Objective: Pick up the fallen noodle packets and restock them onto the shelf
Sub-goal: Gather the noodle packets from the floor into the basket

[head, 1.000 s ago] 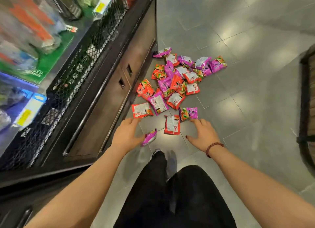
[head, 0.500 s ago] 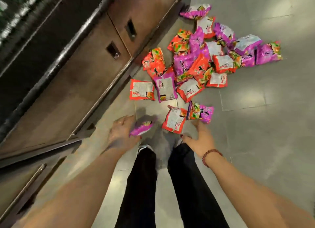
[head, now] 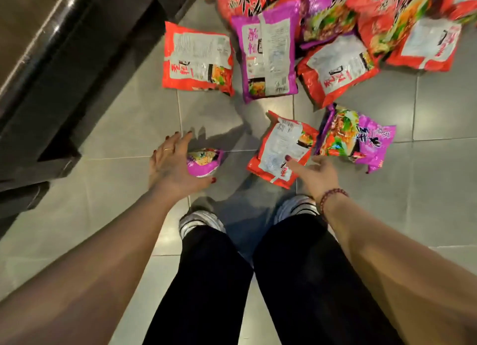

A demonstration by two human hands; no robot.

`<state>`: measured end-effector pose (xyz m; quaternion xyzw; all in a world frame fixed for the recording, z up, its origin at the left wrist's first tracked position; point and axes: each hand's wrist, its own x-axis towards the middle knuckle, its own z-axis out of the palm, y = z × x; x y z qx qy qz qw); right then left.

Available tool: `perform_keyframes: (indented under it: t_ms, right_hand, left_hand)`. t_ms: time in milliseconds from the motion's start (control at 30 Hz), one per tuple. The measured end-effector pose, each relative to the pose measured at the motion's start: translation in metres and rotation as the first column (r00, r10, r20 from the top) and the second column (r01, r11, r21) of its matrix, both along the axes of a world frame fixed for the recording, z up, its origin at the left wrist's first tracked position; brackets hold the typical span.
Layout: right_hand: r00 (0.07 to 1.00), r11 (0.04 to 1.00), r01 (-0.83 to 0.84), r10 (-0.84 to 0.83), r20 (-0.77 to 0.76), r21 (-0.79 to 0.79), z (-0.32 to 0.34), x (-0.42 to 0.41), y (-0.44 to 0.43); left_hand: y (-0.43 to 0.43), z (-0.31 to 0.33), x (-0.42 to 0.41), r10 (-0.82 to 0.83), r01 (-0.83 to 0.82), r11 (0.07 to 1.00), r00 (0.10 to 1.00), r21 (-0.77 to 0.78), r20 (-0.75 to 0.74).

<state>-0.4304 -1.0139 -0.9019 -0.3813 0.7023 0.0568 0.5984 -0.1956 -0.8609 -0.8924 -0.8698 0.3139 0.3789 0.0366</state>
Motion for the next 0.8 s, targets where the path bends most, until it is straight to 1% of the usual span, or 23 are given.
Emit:
perform_keyframes:
  t_ms: [67,133,167,233,300,333,367,467,533,633,733,800]
  right_hand:
    - [0.999,0.999,0.050,-0.050,0.003,-0.008,-0.034,0.002,0.004]
    - [0.995,0.994,0.100,-0.100,0.012,-0.046,-0.062,0.005,0.011]
    - [0.995,0.992,0.099,-0.100,-0.020,-0.079,-0.076,0.005,0.014]
    - [0.978,0.980,0.080,-0.113,-0.176,-0.181,-0.098,0.007,0.015]
    - [0.945,0.971,0.049,-0.121,-0.302,-0.234,-0.110,0.012,0.017]
    - [0.941,0.968,0.070,-0.144,-0.306,-0.239,-0.112,0.016,0.018]
    - [0.942,0.961,0.119,-0.189,-0.276,-0.249,-0.115,0.017,0.019]
    - [0.948,0.937,0.246,-0.286,-0.142,-0.247,-0.118,0.021,0.021]
    - [0.946,0.931,0.301,-0.319,-0.058,-0.206,-0.119,0.026,0.023]
    - [0.938,0.926,0.347,-0.346,0.031,-0.152,-0.110,0.034,0.026]
    - [0.929,0.925,0.370,-0.366,0.061,-0.085,-0.091,0.043,0.028]
    - [0.934,0.937,0.349,-0.345,0.098,-0.030,-0.070,0.047,0.028]
  left_hand:
    - [0.010,-0.026,0.004,-0.008,0.008,1.000,1.000,0.010,0.005]
    - [0.019,-0.046,0.007,0.002,-0.001,0.999,1.000,-0.032,0.014]
    - [0.023,-0.054,0.008,0.008,-0.007,0.998,1.000,-0.060,0.011]
    - [0.028,-0.064,0.010,0.007,-0.007,0.993,1.000,-0.116,0.002]
    - [0.029,-0.070,0.011,-0.022,0.022,0.988,1.000,-0.150,0.005]
    - [0.029,-0.072,0.012,-0.036,0.036,0.986,0.999,-0.161,0.005]
    - [0.028,-0.074,0.014,-0.040,0.039,0.985,0.999,-0.169,-0.002]
    - [0.022,-0.076,0.020,0.009,-0.021,0.983,0.998,-0.185,-0.062]
    - [0.019,-0.074,0.025,0.082,-0.099,0.977,0.992,-0.186,-0.099]
    - [0.015,-0.067,0.029,0.257,-0.296,0.931,0.947,-0.213,-0.194]
    - [0.011,-0.051,0.029,0.466,-0.537,0.811,0.833,-0.232,-0.299]
    - [0.009,-0.035,0.028,0.590,-0.693,0.684,0.710,-0.228,-0.384]
